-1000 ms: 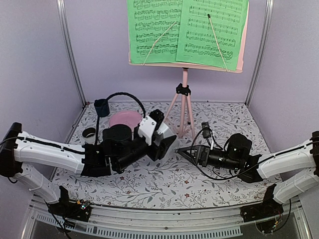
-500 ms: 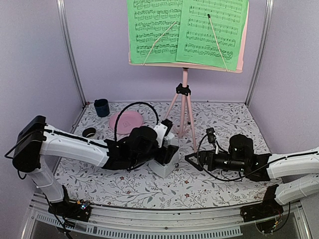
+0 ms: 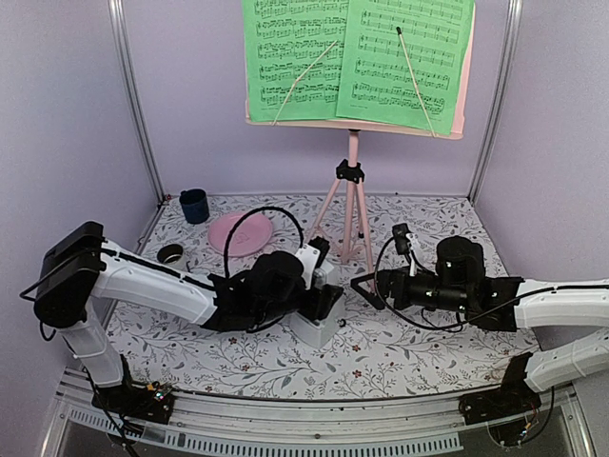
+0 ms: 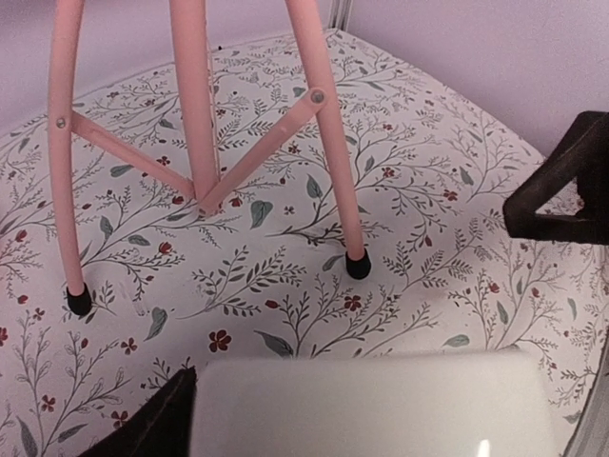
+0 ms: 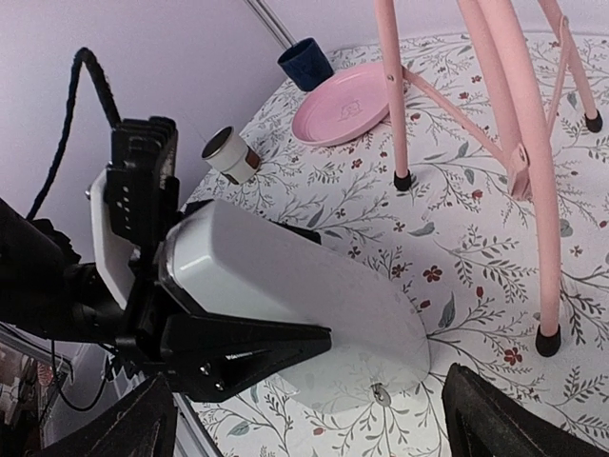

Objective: Set up the instrument practice props

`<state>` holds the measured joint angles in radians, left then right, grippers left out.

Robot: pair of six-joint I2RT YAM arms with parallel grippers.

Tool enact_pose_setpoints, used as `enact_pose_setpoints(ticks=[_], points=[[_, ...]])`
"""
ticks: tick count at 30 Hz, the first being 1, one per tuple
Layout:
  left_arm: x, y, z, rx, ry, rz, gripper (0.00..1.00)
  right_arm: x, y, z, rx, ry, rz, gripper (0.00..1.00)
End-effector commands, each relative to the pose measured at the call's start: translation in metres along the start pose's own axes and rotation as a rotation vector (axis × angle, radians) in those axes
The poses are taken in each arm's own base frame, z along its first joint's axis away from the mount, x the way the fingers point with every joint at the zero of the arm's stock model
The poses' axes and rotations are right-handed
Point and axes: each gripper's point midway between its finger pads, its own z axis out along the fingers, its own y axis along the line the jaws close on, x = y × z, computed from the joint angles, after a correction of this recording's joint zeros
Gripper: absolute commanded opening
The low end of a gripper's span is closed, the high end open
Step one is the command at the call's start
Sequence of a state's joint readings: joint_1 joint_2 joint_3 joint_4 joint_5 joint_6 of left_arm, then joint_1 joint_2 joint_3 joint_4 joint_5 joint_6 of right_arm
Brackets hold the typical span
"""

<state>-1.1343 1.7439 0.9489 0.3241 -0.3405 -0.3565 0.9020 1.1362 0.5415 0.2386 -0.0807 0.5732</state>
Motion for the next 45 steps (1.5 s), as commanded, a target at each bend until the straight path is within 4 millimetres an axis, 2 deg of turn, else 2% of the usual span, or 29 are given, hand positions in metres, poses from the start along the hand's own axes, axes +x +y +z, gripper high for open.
enact_pose_setpoints(ticks=[1,4,9,10,12,14,19,26,30,33,45], points=[[-0.044,-0.011,-0.017,0.076,-0.156,-0.065,0.57,-0.026,0.019,-0.001,-0.034,-0.035,-0.078,0.99],[-0.044,-0.011,-0.027,0.098,-0.163,-0.053,0.73,-0.034,0.027,0.001,-0.051,-0.041,-0.098,0.99],[-0.042,-0.006,-0.047,0.118,-0.184,-0.02,0.9,-0.047,0.034,0.007,-0.047,-0.053,-0.115,0.99],[-0.041,-0.006,-0.052,0.13,-0.194,-0.012,0.97,-0.049,0.036,0.009,-0.049,-0.051,-0.116,0.99],[-0.04,-0.008,-0.063,0.169,-0.214,0.007,0.99,-0.05,0.038,0.015,-0.051,-0.029,-0.115,0.99],[-0.038,-0.01,-0.071,0.197,-0.227,0.037,0.99,-0.049,0.042,0.02,-0.064,-0.005,-0.116,0.99],[-0.035,-0.011,-0.089,0.248,-0.268,0.096,0.84,-0.047,0.047,0.034,-0.081,0.04,-0.095,0.98],[-0.025,-0.009,-0.079,0.234,-0.247,0.127,0.78,-0.039,0.05,0.055,-0.091,0.103,-0.05,0.94],[-0.028,-0.011,-0.073,0.232,-0.252,0.142,0.77,-0.033,0.049,0.061,-0.098,0.125,-0.021,0.93],[-0.032,-0.012,-0.07,0.23,-0.258,0.145,0.73,-0.029,0.05,0.066,-0.108,0.144,-0.002,0.93],[-0.039,-0.013,-0.071,0.236,-0.3,0.139,0.58,-0.019,0.043,0.067,-0.155,0.171,0.124,0.91]])
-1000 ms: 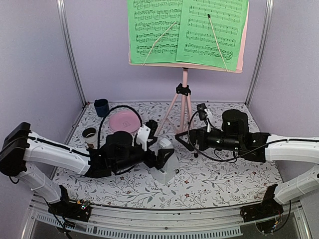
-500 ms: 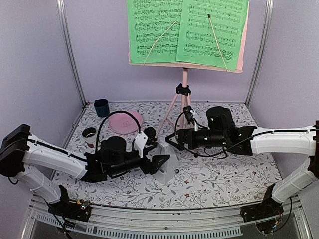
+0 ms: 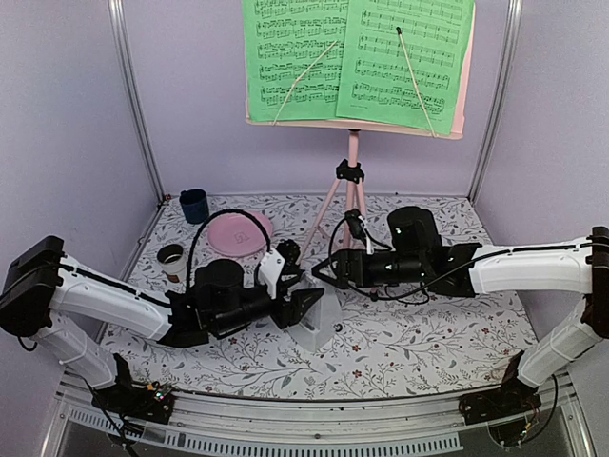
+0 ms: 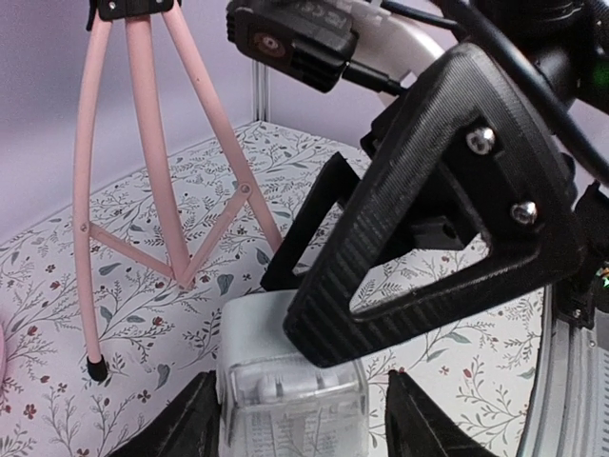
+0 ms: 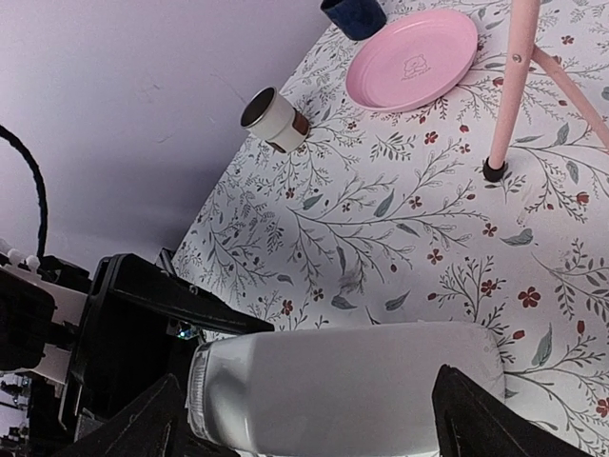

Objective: Set up the instrument practice props

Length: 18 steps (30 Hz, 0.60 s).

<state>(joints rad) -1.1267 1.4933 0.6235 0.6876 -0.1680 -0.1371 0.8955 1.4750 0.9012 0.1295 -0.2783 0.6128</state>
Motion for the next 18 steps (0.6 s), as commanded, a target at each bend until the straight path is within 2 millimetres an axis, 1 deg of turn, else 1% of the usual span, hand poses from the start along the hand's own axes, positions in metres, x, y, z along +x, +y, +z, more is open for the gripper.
enact_pose_setpoints(ticks=[1,6,11,14,18], points=[[-0.017,-0.001,0.003,0.015,-0.061,0.002,0.57,-0.002,0.003,-0.001,-0.064,-0.014,0.073,0.9],[-0.018,-0.003,0.003,0.025,-0.069,0.005,0.53,-0.006,0.009,-0.001,-0.097,-0.022,0.106,0.9],[-0.019,-0.003,0.003,0.023,-0.072,0.007,0.51,-0.007,0.006,0.003,-0.09,-0.026,0.128,0.89],[-0.018,-0.002,0.003,0.02,-0.069,0.009,0.5,-0.003,0.002,0.006,-0.08,-0.014,0.137,0.88],[-0.017,-0.001,0.002,0.011,-0.067,0.008,0.49,0.01,-0.009,0.01,-0.053,0.011,0.149,0.87]])
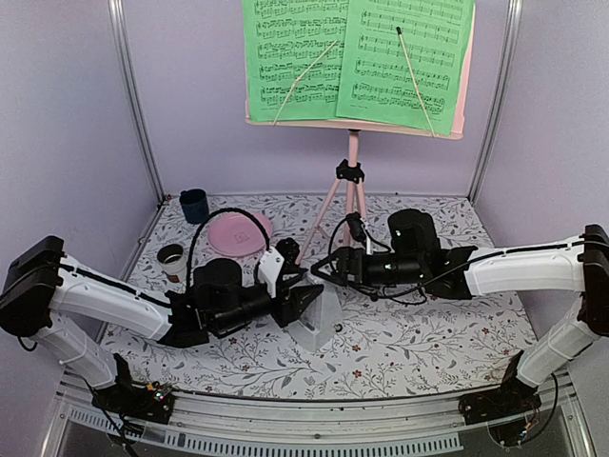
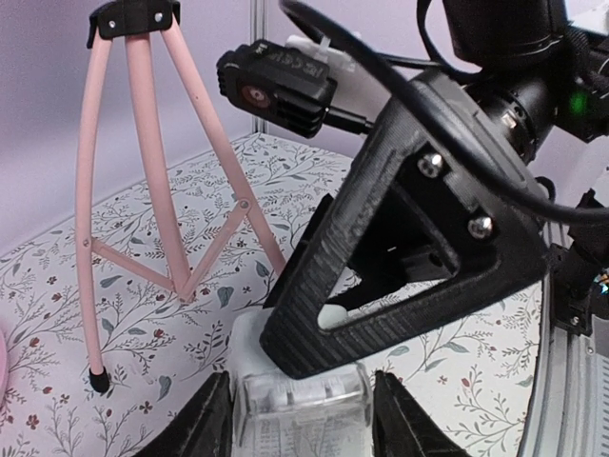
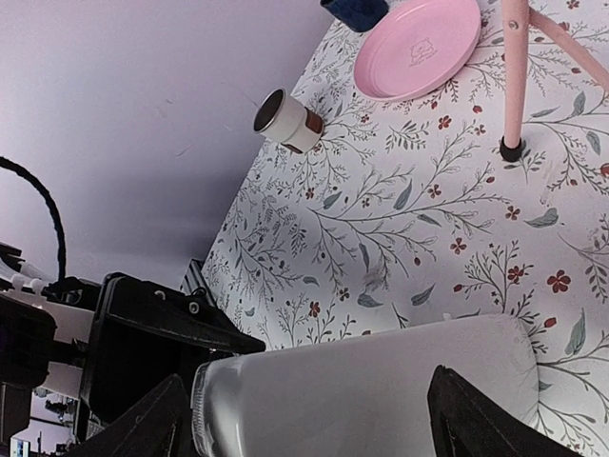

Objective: Set up the instrument practice props

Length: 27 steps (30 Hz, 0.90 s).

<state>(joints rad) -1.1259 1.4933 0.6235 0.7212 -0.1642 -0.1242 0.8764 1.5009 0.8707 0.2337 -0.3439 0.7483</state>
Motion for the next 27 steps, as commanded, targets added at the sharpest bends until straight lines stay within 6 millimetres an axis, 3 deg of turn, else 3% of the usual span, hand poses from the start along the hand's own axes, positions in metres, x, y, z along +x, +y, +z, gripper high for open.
enact_pose_setpoints(ticks=[1,7,21,27], points=[[-0.008,0.001,0.003,0.006,-0.034,0.002,0.49,0.012,-0.016,0.004,0.023,0.02,0.025,0.87],[-0.008,0.0,0.0,0.015,-0.042,0.007,0.4,0.02,-0.025,0.004,0.039,0.027,0.042,0.85],[-0.004,0.0,-0.003,0.017,-0.034,0.013,0.26,0.018,-0.03,0.003,0.003,0.016,0.093,0.77],[-0.006,-0.001,-0.006,0.026,-0.045,0.012,0.23,0.03,-0.055,0.006,0.09,0.035,0.1,0.72]])
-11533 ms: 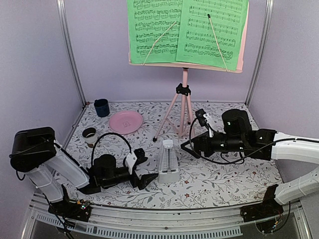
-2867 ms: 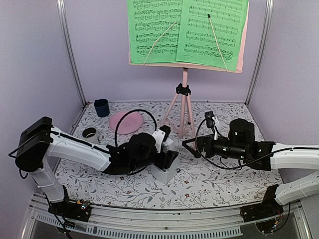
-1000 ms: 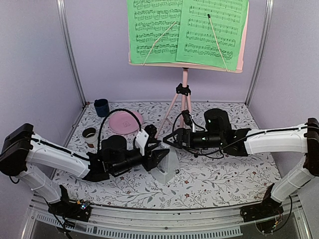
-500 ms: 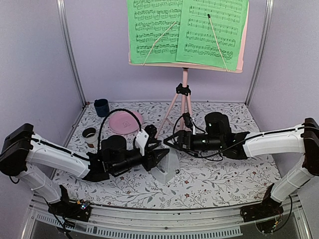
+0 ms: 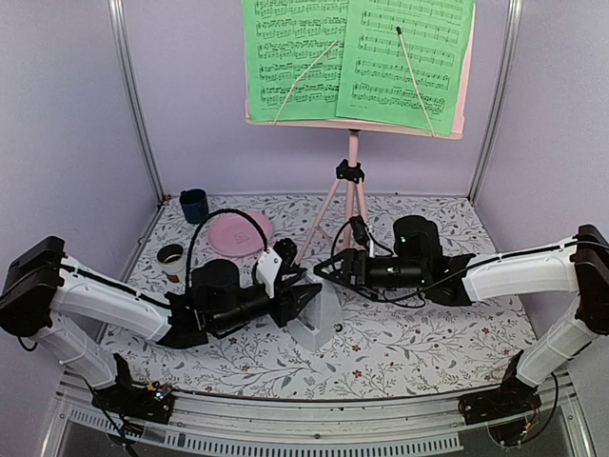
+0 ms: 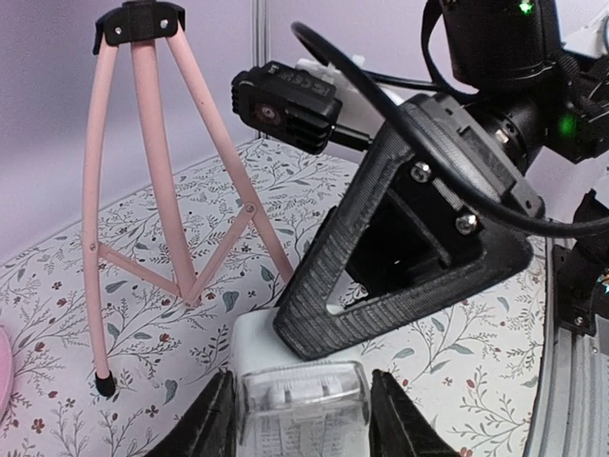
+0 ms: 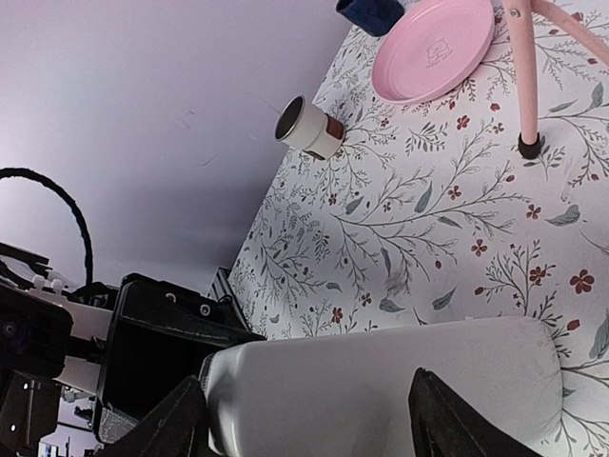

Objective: Set up the instrument practice props

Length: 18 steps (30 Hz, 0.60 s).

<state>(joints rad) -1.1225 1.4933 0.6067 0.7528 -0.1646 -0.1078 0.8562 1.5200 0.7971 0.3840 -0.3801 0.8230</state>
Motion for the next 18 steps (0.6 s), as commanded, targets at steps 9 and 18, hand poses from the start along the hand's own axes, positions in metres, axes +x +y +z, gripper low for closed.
enact_pose_setpoints(ticks=[9,18], points=[[-0.012,-0.011,-0.009,0.061,-0.061,0.039,0.19,0.053,-0.09,0.001,0.256,0.114,0.042,0.7],[-0.023,-0.018,-0.022,0.06,-0.122,0.098,0.19,0.066,-0.111,-0.004,0.32,0.138,0.028,0.67]])
